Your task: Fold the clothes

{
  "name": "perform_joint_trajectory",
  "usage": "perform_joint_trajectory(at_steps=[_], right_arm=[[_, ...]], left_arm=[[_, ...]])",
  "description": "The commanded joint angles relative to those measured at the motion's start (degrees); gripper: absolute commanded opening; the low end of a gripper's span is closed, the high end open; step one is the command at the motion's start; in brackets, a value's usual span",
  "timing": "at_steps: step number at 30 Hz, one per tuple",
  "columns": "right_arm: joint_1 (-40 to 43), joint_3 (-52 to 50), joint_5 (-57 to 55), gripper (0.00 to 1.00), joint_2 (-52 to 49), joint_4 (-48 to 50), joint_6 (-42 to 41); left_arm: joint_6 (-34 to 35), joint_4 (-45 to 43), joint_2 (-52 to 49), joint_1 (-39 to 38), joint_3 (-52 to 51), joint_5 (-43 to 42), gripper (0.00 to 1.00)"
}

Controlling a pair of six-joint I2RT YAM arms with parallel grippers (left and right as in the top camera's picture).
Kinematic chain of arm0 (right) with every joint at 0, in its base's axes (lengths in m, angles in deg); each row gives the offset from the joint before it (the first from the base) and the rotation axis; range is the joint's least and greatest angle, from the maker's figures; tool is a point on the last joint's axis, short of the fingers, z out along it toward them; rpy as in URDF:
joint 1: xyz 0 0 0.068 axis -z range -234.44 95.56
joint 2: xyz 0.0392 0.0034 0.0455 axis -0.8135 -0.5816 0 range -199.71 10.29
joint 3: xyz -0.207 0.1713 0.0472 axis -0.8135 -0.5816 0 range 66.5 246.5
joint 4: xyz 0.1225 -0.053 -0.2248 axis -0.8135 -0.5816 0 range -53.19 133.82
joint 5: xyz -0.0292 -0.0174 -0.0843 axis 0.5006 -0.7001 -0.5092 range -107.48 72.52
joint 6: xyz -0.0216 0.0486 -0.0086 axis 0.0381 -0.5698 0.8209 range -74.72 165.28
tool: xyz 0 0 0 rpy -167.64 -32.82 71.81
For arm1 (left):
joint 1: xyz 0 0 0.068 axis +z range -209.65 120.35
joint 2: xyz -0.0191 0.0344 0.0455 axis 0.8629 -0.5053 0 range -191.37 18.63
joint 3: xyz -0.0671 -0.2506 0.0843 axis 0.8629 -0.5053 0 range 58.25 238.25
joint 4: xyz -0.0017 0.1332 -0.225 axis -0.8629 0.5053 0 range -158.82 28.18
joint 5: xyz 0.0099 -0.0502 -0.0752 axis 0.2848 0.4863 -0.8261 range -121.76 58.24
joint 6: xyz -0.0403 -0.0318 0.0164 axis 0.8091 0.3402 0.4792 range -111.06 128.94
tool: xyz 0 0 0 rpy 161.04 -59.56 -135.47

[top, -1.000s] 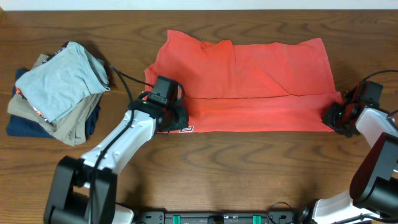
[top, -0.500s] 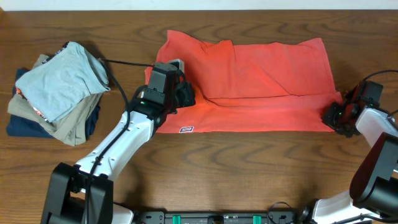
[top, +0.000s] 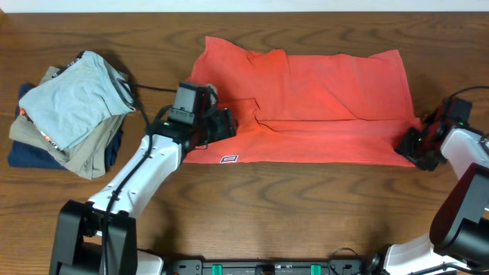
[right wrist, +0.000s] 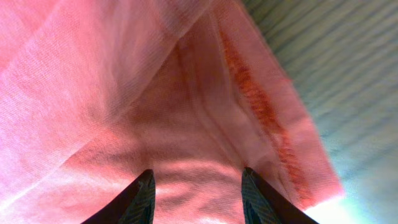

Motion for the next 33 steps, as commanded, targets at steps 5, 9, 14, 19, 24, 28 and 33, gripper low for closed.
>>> perform_joint_trajectory(at_steps=[5,9,14,19,24,28,33], right_arm=[[3.08,5.81,-1.33,0.45,3.52,-0.09,1.38],[4.17,5.77,-1.22,0.45,2.27,1.44,1.62],[4.09,5.77,0.57,0.4,-0.17,3.32,1.62],[4.11,5.77,4.96,0.36,-2.43,5.51,1.6],[4.11,5.77,4.74,0.24,-2.69,8.02,1.6],[4.11,5.77,4.74,0.14,-2.71,9.4,1.6],[4.11,5.75,4.5,0.15,-3.32,9.84,1.62]], left_arm=[[-1.16,7.39,0.42,3.34,-0.2,14.27,0.66],[-1.16,7.45,0.39,4.07,-1.88,15.41,0.66],[-1.16,7.45,-0.52,4.11,-2.93,15.63,0.67],[-1.14,7.74,-1.79,4.11,-2.95,15.63,0.67],[-1.14,7.89,-1.95,4.11,-2.95,15.61,0.67],[-1.14,7.87,-1.95,4.11,-2.95,15.61,0.67],[-1.16,8.15,-1.95,4.11,-2.95,15.61,0.67]])
